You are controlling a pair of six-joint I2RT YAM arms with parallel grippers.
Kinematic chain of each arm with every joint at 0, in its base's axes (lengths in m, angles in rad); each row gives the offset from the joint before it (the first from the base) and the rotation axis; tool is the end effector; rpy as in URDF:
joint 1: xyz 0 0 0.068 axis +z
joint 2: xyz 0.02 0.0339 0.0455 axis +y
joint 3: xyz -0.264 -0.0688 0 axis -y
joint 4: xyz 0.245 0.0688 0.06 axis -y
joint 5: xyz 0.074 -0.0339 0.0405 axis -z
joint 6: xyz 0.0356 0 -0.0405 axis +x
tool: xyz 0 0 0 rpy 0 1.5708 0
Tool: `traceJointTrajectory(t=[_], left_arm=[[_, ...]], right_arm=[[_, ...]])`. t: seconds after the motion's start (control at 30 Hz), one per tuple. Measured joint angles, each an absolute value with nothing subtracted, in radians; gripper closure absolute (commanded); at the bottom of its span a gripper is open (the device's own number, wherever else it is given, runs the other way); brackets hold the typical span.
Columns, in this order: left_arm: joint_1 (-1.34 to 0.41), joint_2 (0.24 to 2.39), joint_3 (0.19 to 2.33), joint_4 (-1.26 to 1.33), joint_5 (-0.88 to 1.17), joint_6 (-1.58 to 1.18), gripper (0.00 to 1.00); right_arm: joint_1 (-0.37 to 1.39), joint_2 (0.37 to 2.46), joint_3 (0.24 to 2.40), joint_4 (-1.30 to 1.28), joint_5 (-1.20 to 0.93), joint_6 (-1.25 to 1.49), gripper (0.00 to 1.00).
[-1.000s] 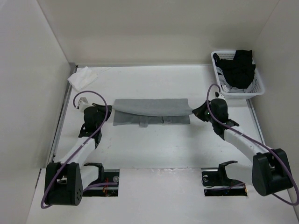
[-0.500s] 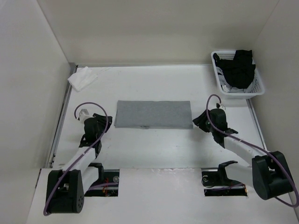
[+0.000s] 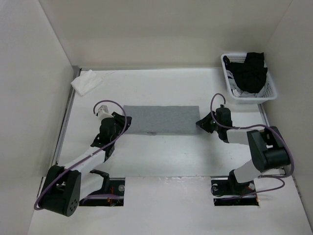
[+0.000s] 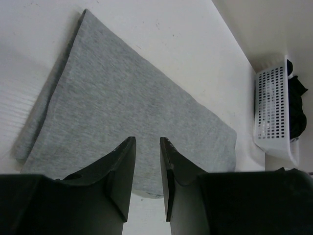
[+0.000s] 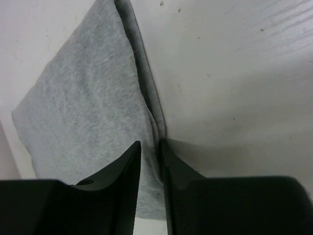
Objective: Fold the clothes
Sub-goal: Fold the tank top
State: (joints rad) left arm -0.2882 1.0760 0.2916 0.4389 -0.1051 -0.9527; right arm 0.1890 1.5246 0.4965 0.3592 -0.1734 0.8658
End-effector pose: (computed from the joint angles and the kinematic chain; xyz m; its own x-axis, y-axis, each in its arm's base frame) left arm 0.2056 -0.0571 0.1782 -0.3414 -0.7441 -0.5742 -0.1557 0.6472 -0.7462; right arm 0.2653 0.0570 0.1308 -0.6369 0.6420 -0.4269 0.2578 0.6992 0.6668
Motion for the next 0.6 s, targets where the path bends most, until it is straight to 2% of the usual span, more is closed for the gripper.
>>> traceJointTrajectory(t=[0.07, 0.1, 0.27, 0.43, 0.6], left_arm=[[-0.299, 1.077, 0.292, 0.451, -0.106, -0.953, 0.76], [-0.305, 1.077, 0.292, 0.459, -0.107, -0.953, 0.76], [-0.362, 1.084, 0.297, 0.484, -0.111, -0.952, 0.77], [-0.478, 1.099, 0.297, 0.498, -0.125, -0.96, 0.78], [-0.599, 1.123, 0.305, 0.514, -0.142, -0.981, 0.78]], right_arm=[[0.186, 1.552, 0.501, 0.378, -0.188, 0.89, 0.97], [0.183, 1.559, 0.501, 0.381, -0.192, 0.9, 1.0], [0.132, 1.489, 0.467, 0.379, -0.184, 0.933, 1.0], [0.043, 1.184, 0.414, 0.263, -0.117, 0.902, 1.0], [0.057, 0.968, 0.481, 0.074, -0.007, 0.821, 1.0]])
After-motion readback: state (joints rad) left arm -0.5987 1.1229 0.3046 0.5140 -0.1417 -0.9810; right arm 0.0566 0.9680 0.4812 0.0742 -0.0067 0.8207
